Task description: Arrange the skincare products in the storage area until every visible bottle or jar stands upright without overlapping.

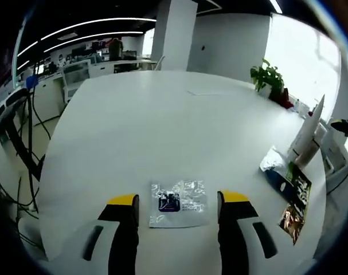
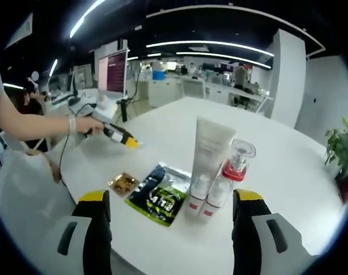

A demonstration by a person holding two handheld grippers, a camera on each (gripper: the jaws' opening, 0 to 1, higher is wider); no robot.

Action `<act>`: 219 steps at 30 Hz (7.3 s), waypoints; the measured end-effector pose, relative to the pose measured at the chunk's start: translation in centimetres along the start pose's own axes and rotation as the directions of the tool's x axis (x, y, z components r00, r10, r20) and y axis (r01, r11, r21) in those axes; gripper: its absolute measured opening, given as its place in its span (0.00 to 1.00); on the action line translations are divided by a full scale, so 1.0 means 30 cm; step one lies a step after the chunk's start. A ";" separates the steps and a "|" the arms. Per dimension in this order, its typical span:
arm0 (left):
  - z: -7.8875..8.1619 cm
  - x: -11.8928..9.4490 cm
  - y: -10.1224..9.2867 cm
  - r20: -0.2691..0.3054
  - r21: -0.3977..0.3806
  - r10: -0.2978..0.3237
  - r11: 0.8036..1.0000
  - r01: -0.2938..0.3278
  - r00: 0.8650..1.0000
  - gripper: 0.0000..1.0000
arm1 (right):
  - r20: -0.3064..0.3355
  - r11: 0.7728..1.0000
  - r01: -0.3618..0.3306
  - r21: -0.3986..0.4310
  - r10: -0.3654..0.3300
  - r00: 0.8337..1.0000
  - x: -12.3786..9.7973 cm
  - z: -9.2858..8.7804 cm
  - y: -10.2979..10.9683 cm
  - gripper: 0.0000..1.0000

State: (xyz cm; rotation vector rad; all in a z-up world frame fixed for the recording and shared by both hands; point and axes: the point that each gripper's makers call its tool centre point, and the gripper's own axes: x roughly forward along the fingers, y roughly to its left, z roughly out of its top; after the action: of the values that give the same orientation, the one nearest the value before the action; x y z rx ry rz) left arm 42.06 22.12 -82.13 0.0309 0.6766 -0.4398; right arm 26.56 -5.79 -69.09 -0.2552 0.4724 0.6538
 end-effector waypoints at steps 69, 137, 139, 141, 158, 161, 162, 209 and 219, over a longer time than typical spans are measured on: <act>-0.062 -0.148 -0.168 0.093 0.011 -0.016 1.000 0.015 0.996 0.38 | -0.077 0.923 -0.381 0.047 0.384 0.920 0.487 0.051 0.325 0.39; -0.023 -0.274 -0.386 0.211 0.109 -0.168 0.983 0.148 0.963 0.38 | 0.023 0.758 -0.475 0.447 0.521 0.853 0.598 0.106 0.387 0.01; -0.032 -0.279 -0.381 0.201 0.109 -0.174 0.982 0.155 0.964 0.40 | 0.027 0.761 -0.475 0.442 0.518 0.855 0.596 0.111 0.383 0.01; -0.042 -0.285 -0.379 0.189 0.116 -0.185 0.979 0.165 0.964 0.41 | 0.032 0.764 -0.481 0.431 0.520 0.854 0.583 0.117 0.388 0.01; -0.069 -0.343 -0.327 0.166 0.069 -0.269 0.963 0.261 0.949 0.31 | 0.064 0.761 -0.567 0.317 0.579 0.813 0.498 0.140 0.407 0.01; -0.064 -0.344 -0.343 0.166 0.052 -0.306 0.952 0.301 0.938 0.30 | 0.059 0.745 -0.619 0.247 0.626 0.777 0.473 0.132 0.445 0.01; -0.062 -0.344 -0.347 0.167 0.048 -0.316 0.949 0.312 0.934 0.30 | 0.050 0.739 -0.635 0.224 0.642 0.765 0.461 0.130 0.462 0.01; -0.035 -0.248 -0.367 0.118 -0.161 -0.317 0.929 0.333 0.941 0.00 | -0.116 0.880 -0.474 -0.032 0.467 0.876 0.627 0.083 0.365 0.01; -0.060 -0.159 -0.332 0.012 -0.160 -0.262 0.952 0.261 0.965 0.00 | -0.165 0.903 -0.425 -0.056 0.412 0.896 0.675 0.020 0.350 0.01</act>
State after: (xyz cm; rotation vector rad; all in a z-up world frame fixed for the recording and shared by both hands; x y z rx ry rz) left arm 33.65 15.21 -79.49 -0.2116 0.7272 -0.6390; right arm 34.13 13.06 -79.46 -0.2924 0.6525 1.0864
